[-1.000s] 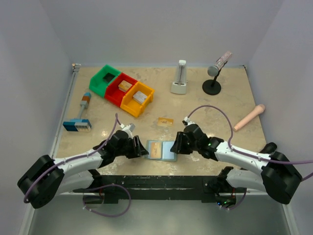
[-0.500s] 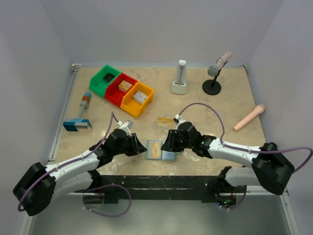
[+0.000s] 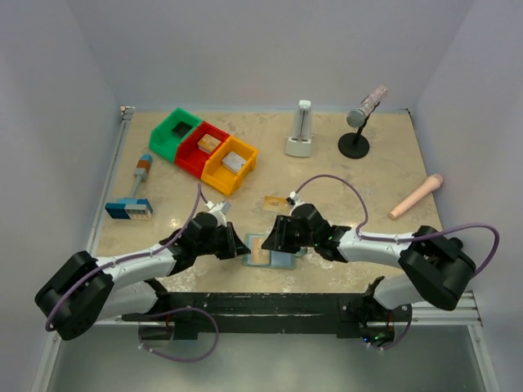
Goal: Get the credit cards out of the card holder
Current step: Remove the credit card from the card holder.
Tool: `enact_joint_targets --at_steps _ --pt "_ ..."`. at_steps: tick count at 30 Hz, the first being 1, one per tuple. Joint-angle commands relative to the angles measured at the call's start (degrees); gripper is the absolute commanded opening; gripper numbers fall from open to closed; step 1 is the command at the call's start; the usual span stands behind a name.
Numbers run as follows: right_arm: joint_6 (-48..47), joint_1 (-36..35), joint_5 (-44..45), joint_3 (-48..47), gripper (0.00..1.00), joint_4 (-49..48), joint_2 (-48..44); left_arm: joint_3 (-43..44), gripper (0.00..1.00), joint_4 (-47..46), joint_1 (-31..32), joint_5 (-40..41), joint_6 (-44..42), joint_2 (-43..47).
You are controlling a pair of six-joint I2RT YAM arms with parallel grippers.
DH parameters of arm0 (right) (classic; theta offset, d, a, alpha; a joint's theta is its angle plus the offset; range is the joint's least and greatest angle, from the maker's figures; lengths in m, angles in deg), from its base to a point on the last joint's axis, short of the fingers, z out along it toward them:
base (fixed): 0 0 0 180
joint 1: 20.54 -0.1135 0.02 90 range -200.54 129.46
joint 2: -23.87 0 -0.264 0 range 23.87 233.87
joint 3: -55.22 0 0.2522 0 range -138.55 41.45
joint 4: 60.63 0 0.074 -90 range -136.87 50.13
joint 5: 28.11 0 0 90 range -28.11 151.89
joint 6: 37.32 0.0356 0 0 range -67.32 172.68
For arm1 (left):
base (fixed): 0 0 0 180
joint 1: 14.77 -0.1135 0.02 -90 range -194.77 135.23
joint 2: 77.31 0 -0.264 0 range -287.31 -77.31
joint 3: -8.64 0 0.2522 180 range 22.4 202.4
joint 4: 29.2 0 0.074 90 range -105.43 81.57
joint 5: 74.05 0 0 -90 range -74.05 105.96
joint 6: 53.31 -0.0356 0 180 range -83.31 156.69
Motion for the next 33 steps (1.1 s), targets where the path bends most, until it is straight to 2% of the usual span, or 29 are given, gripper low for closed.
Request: enact_joint_targets --at_steps 1,24,33 --pt "1.2 -0.2 -0.2 0.2 0.43 -2.9 0.6 1.9 0.11 -3.6 -0.2 -0.3 -0.2 -1.7" --pt "3.7 -0.4 -2.3 2.7 0.4 -9.0 4.1 0.5 0.06 -2.7 -0.2 1.4 -0.4 -4.8" --pt "4.4 -0.4 -2.8 3.8 0.4 -10.7 2.7 0.0 0.02 -3.4 -0.2 1.6 -0.5 -6.2"
